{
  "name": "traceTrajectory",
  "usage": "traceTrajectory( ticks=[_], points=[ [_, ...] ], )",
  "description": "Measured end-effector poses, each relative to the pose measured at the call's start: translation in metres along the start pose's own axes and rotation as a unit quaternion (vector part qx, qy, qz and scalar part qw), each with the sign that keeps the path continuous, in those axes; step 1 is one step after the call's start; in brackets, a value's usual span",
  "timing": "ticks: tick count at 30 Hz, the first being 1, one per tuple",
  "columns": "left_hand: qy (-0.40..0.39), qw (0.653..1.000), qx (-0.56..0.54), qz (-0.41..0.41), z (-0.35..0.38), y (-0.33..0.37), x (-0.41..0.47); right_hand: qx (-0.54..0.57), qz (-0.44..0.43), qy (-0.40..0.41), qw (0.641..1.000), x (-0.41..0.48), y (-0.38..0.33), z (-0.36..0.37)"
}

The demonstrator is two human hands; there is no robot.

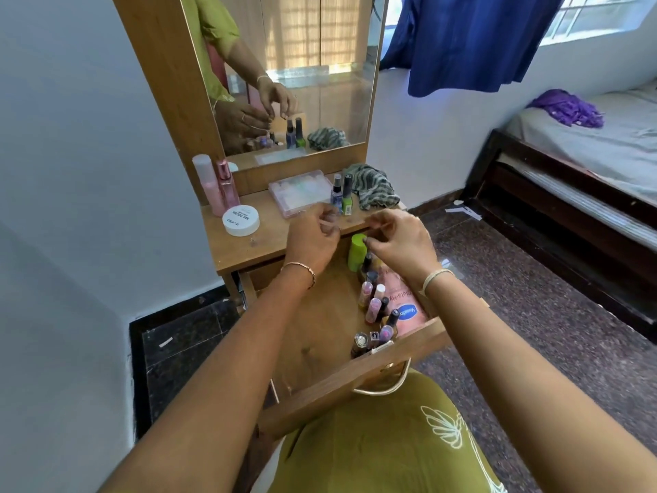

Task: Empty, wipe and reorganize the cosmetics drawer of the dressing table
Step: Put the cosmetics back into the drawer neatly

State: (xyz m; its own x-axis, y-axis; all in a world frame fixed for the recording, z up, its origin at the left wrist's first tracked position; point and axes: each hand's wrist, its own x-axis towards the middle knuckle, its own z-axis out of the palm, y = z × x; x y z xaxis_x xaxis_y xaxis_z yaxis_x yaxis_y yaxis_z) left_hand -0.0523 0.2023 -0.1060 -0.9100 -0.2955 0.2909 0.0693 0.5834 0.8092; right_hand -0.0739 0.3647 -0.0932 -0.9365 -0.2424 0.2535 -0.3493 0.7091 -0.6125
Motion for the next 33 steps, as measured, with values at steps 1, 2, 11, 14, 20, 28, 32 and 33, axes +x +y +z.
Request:
traceTrajectory(
  ticks=[1, 2, 11, 14, 20, 28, 32, 33],
  points=[
    [0.005, 1.0, 0.006, 0.008, -0.003, 0.004, 0.009, 0.008, 0.0, 0.014, 1.0, 0.009, -0.004, 0.001],
    [0.008, 1.0, 0.011, 0.012, -0.005, 0.007, 0.018, 0.017, 0.001, 0.024, 1.0, 0.019, -0.008, 0.002],
    [-0.036, 0.998, 0.054, -0.007, 0.004, 0.008, 0.074, 0.008, -0.008, 0.005, 1.0, 0.081, -0.017, 0.026],
    [-0.049, 0.996, 0.069, -0.002, 0.011, 0.0, 0.079, 0.005, -0.009, 0.003, 1.0, 0.088, -0.011, 0.036],
    [-0.035, 0.998, 0.056, -0.001, 0.015, -0.01, 0.077, 0.009, -0.005, 0.027, 1.0, 0.093, -0.003, 0.046],
    [0.005, 0.999, -0.043, -0.026, 0.009, -0.009, 0.056, 0.036, -0.004, 0.075, 0.996, 0.081, 0.003, 0.037],
    [0.012, 0.996, -0.083, -0.024, 0.004, -0.013, 0.027, 0.084, -0.013, 0.082, 0.993, 0.055, 0.007, 0.022],
    [0.011, 0.996, -0.086, -0.025, 0.004, -0.015, 0.02, 0.096, -0.012, 0.082, 0.992, 0.046, 0.008, 0.02]
  ],
)
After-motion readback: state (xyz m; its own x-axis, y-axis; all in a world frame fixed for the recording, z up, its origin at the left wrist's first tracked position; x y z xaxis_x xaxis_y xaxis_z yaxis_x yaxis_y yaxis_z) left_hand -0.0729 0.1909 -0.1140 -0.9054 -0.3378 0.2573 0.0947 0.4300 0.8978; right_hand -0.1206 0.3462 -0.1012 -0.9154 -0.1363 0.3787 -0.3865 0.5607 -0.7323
